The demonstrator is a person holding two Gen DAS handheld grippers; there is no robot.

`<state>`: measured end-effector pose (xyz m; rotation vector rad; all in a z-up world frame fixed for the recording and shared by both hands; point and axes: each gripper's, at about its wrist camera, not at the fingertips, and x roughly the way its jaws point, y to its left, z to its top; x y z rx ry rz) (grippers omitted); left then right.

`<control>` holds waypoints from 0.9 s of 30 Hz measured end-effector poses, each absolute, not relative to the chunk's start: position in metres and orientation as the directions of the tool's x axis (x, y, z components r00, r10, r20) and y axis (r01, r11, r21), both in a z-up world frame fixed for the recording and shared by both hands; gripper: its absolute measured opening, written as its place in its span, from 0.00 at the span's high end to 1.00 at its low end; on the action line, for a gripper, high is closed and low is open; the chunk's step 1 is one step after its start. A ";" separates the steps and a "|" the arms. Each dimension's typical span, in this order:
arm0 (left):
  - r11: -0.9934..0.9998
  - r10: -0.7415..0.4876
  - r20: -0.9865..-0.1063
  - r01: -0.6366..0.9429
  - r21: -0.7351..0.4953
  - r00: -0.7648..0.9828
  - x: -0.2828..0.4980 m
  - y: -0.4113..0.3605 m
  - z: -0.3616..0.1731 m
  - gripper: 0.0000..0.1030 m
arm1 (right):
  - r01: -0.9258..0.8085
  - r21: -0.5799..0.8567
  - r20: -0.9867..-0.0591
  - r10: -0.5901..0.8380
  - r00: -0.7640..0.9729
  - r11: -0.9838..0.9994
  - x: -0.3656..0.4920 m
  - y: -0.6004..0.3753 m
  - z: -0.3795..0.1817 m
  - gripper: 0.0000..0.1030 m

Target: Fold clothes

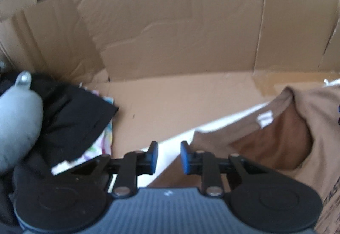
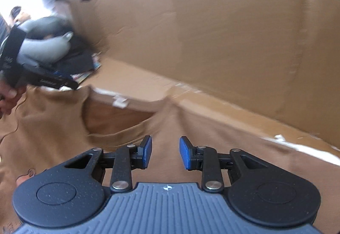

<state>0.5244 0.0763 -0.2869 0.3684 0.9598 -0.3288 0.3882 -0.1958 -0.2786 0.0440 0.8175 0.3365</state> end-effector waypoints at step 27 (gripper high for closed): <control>0.812 -0.201 -0.783 0.547 0.203 0.589 0.512 0.059 -0.304 0.94 | -0.249 0.205 -0.731 0.317 0.604 0.947 0.390 -0.131 -0.303 0.59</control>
